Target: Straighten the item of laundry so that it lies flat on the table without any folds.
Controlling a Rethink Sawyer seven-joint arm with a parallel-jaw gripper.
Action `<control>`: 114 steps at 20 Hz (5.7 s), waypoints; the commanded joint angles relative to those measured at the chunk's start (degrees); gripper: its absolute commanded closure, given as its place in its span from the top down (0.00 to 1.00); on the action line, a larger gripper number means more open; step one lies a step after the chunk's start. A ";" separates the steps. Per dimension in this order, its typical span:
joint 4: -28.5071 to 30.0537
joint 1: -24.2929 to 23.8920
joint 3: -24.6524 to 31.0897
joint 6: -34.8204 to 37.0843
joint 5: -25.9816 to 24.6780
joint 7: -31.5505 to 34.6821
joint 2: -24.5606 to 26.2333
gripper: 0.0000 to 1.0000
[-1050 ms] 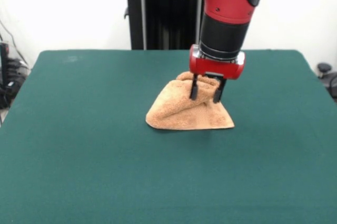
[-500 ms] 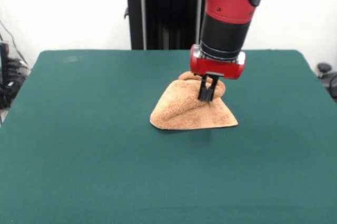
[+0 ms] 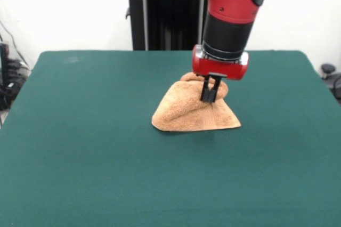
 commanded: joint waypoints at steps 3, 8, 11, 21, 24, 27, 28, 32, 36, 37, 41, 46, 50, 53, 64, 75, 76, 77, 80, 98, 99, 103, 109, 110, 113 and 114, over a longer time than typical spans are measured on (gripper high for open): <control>5.19 -0.45 3.09 5.46 -1.70 0.97 -3.12 0.00; 5.19 -5.19 3.21 11.41 -2.95 -5.73 -8.58 0.00; 5.54 -6.96 3.85 12.62 -3.53 -7.43 -9.85 0.00; 5.36 -7.75 6.29 9.54 -5.62 -3.66 -7.39 0.00; 5.78 -7.54 6.89 7.06 -6.75 -2.84 -7.54 1.00; 5.70 -7.57 7.34 6.90 -6.83 -3.14 -7.64 1.00; 5.46 -7.04 6.96 7.29 -6.81 -2.59 -7.74 1.00; 5.24 -6.54 7.32 8.63 -5.74 -1.08 -7.68 1.00; 4.48 -5.53 7.51 9.79 -4.74 0.48 -7.20 1.00; 4.04 -5.25 7.39 9.47 -4.87 0.68 -6.96 1.00; 2.17 -3.45 6.83 9.06 -4.71 2.22 -5.62 1.00; 1.56 -0.66 5.95 8.62 -3.42 5.43 -5.18 1.00; 0.56 0.68 5.37 7.53 -2.90 6.80 -3.93 1.00; 0.18 1.23 5.15 7.09 -2.44 7.28 -3.29 1.00; -0.70 2.97 4.54 4.54 -1.47 8.78 -0.56 1.00; -0.97 4.33 4.07 2.69 -0.56 10.78 0.96 1.00; -1.20 4.53 4.03 2.63 -0.38 11.04 1.15 1.00; -1.33 4.61 4.02 2.55 -0.23 11.08 1.35 1.00; -2.27 4.83 3.93 2.33 0.16 11.07 2.26 1.00; -0.68 5.83 2.69 0.59 1.22 10.73 2.27 1.00; -0.88 5.76 2.68 0.35 1.11 10.66 2.54 1.00; -2.00 5.46 2.61 -0.28 0.79 10.39 3.83 1.00; -1.98 5.42 2.18 -1.63 0.41 10.53 5.43 1.00; -1.91 5.23 2.16 -1.58 0.37 10.31 5.41 1.00; -1.20 5.10 1.98 -2.14 0.24 10.17 5.34 1.00; -0.74 5.04 1.94 -2.39 0.19 10.15 5.21 1.00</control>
